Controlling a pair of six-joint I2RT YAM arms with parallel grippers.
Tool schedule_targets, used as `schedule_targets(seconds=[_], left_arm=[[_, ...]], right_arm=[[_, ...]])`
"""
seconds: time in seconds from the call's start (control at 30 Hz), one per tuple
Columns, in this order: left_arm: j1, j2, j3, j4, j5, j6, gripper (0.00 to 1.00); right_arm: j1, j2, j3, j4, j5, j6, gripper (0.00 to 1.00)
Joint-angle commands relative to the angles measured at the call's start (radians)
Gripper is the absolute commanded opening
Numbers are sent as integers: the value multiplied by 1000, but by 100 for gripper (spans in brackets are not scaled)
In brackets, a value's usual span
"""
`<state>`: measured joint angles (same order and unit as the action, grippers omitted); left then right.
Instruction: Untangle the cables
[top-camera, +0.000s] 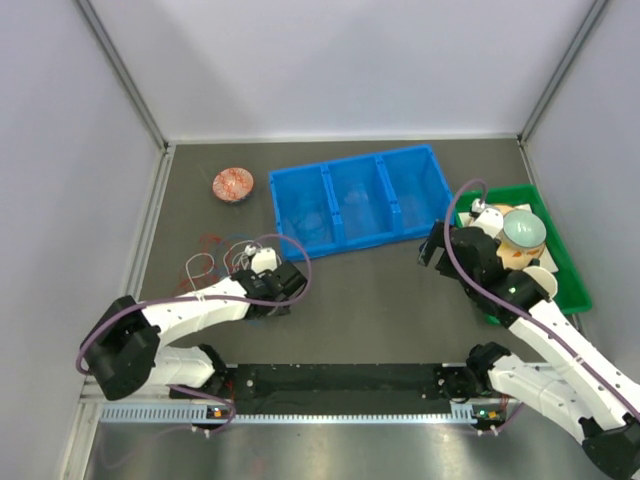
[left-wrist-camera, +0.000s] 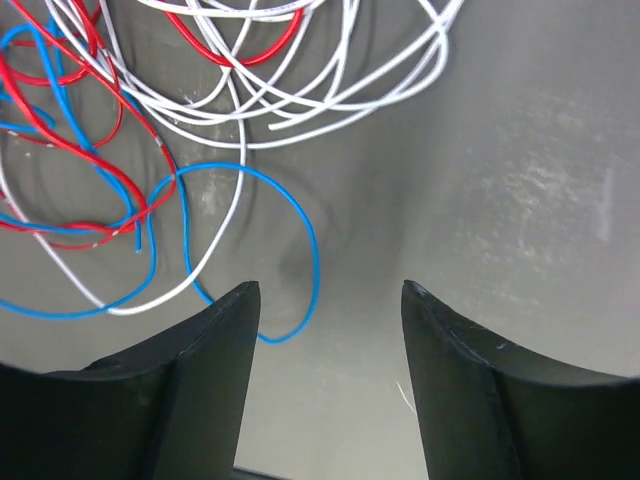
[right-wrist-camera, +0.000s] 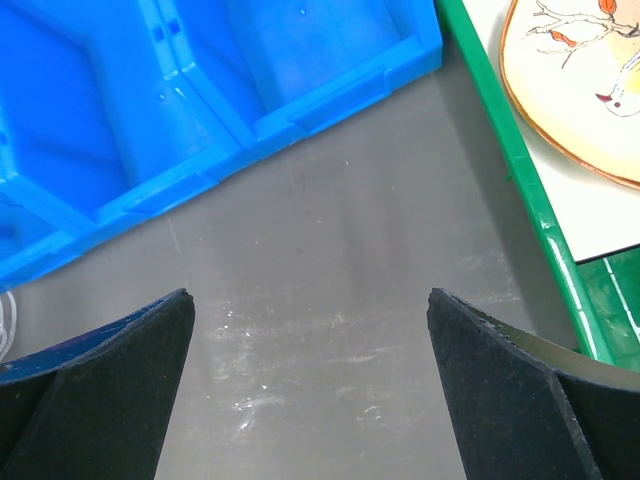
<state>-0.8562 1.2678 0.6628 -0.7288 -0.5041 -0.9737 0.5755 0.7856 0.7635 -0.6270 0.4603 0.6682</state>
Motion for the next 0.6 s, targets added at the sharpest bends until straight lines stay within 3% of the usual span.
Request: schedule_targets(seconds=[0.0,0.17,0.33,0.57], left_arm=[[51,-11,-45,91,35,23,64],[83,-12,-78,141,53,50,61],[89,-7,-48,120,41,49,0],[92,-255,190,-60,-54,131,0]], right_arm=[[6,-36,-15,32,-3,25,99],[6,-36,-16,30,-9,36,99],[7,-36,-12,30,-6,37,99],[6,-36,-3,26,-3,31,99]])
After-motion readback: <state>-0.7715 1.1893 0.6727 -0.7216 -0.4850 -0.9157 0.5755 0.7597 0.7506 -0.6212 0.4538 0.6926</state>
